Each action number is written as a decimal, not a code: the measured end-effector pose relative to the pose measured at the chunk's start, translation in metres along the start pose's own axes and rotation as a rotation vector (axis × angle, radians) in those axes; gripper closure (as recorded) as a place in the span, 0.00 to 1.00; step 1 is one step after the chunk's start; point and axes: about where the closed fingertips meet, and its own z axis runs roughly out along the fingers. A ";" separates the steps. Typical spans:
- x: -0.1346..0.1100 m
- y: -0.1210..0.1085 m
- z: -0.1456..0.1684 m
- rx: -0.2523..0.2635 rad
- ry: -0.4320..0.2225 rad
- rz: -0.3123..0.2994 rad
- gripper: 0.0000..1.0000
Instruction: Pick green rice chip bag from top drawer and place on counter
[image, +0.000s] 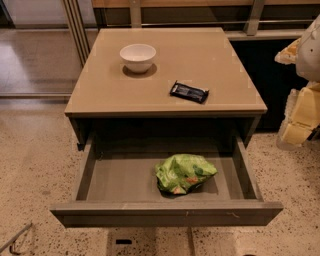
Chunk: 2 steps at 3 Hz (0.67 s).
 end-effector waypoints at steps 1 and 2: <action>0.000 0.000 0.000 0.000 0.000 0.000 0.00; 0.000 0.000 0.000 0.000 0.000 0.000 0.13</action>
Offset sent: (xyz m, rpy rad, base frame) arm 0.0000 0.0000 0.0000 0.0000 0.0000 0.0000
